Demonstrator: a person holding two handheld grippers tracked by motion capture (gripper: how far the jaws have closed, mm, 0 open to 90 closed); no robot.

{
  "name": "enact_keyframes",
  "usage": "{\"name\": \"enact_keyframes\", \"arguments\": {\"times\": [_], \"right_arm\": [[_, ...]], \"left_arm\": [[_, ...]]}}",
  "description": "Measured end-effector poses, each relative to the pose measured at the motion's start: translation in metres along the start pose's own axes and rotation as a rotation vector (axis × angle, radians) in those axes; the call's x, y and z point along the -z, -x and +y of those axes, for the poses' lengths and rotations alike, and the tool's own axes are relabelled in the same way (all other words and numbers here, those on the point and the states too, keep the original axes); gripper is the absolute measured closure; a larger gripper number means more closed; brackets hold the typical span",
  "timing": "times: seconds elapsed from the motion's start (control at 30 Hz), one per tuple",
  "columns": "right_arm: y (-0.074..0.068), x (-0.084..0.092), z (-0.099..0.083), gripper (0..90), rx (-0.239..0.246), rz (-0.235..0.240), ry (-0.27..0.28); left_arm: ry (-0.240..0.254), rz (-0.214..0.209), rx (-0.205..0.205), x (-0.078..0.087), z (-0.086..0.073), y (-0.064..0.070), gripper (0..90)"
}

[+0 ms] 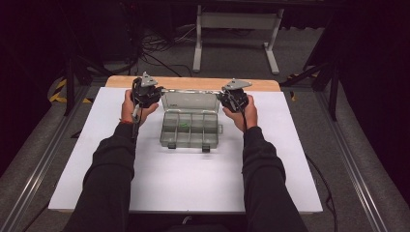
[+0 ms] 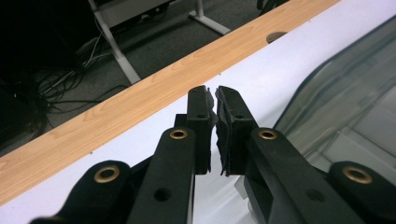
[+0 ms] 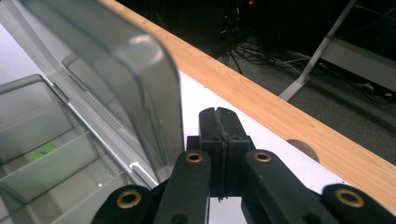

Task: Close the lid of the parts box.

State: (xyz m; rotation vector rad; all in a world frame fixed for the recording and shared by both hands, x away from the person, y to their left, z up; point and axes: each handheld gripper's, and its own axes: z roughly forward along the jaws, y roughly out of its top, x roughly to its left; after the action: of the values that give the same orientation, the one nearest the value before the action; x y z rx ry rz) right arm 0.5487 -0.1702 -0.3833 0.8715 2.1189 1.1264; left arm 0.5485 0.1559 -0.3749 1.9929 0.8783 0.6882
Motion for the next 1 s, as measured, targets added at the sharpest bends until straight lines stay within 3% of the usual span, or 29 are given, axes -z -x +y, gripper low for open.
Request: {"name": "enact_keyframes", "arguments": {"times": [0.33,0.53,0.7,0.9,1.0], "right_arm": [[-0.005,0.008,-0.003,90.0,0.011,0.003,-0.002],[-0.005,0.013,-0.007,90.0,0.006,0.032,-0.005],[-0.009,0.019,-0.007,90.0,0.009,0.056,0.0],[-0.017,0.024,-0.009,90.0,0.012,0.099,0.0],[-0.018,0.025,-0.011,90.0,0.014,0.096,-0.012]], "left_arm": [[0.001,-0.003,-0.035,0.009,-0.001,0.005,84.0],[0.013,-0.031,-0.056,0.017,-0.001,0.007,84.1],[0.017,-0.077,-0.111,0.025,-0.002,0.009,87.0],[0.001,-0.087,-0.142,0.027,-0.007,0.013,87.9],[-0.012,-0.087,-0.156,0.028,-0.01,0.015,88.3]]}}
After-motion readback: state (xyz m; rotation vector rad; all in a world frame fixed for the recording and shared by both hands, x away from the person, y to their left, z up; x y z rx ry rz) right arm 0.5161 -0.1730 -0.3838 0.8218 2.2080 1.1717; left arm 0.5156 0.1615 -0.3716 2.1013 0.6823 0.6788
